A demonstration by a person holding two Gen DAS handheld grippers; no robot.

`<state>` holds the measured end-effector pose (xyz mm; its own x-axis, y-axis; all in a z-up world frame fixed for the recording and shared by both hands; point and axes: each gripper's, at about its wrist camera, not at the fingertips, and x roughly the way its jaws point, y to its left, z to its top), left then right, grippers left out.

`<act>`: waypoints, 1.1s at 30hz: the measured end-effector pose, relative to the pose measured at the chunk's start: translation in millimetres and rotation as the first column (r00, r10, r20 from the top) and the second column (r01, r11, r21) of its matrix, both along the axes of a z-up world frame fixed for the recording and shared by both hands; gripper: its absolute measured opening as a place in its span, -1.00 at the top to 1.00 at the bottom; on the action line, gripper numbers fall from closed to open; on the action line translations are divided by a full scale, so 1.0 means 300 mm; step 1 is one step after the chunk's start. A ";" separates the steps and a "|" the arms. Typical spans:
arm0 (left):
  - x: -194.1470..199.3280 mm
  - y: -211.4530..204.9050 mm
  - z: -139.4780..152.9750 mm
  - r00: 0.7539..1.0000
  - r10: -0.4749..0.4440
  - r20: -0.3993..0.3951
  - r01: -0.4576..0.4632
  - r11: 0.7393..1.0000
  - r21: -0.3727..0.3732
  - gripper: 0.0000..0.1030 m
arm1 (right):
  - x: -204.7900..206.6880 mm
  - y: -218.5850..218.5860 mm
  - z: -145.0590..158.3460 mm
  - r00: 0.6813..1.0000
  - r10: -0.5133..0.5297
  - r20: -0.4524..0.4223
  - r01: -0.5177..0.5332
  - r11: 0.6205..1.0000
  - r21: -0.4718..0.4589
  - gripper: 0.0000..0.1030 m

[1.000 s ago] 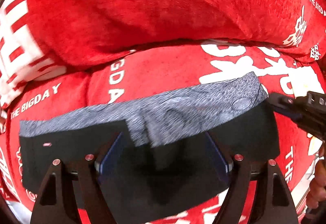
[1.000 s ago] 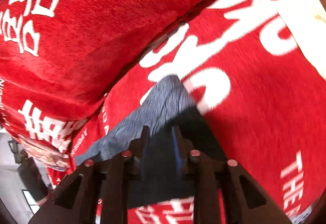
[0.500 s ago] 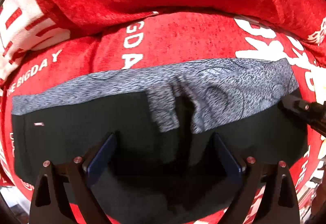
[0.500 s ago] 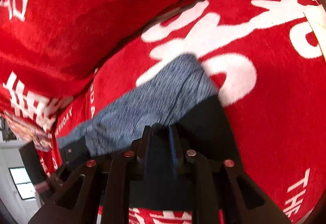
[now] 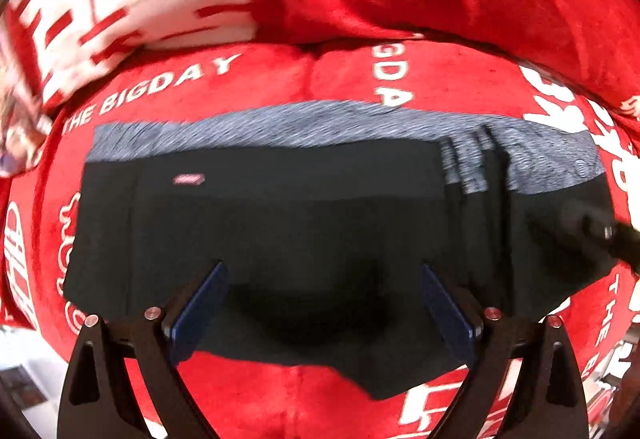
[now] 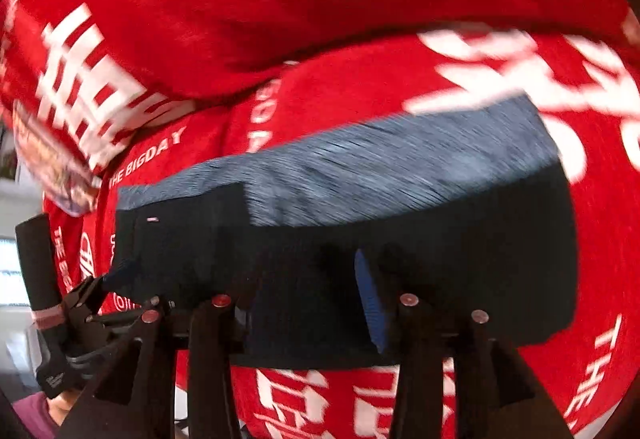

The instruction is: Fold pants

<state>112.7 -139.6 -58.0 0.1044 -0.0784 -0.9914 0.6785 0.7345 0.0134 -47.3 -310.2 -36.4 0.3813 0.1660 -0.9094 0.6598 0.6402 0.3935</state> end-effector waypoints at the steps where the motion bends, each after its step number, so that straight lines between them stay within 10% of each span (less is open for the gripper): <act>1: 0.006 0.020 -0.004 1.000 0.006 0.002 -0.006 1.000 0.007 -0.87 | 0.022 0.002 -0.004 1.000 0.001 0.002 -0.001 1.000 0.001 0.12; 11: 0.033 0.182 -0.032 0.998 0.061 -0.026 -0.061 0.998 0.027 -0.87 | 0.220 0.133 -0.107 0.985 0.133 -0.113 -0.142 0.988 -0.069 0.08; 33: 0.121 0.396 -0.055 0.981 0.182 -0.073 -0.179 0.983 0.036 -0.87 | 0.171 0.416 -0.031 0.951 0.242 -0.190 -0.250 0.968 -0.014 -0.18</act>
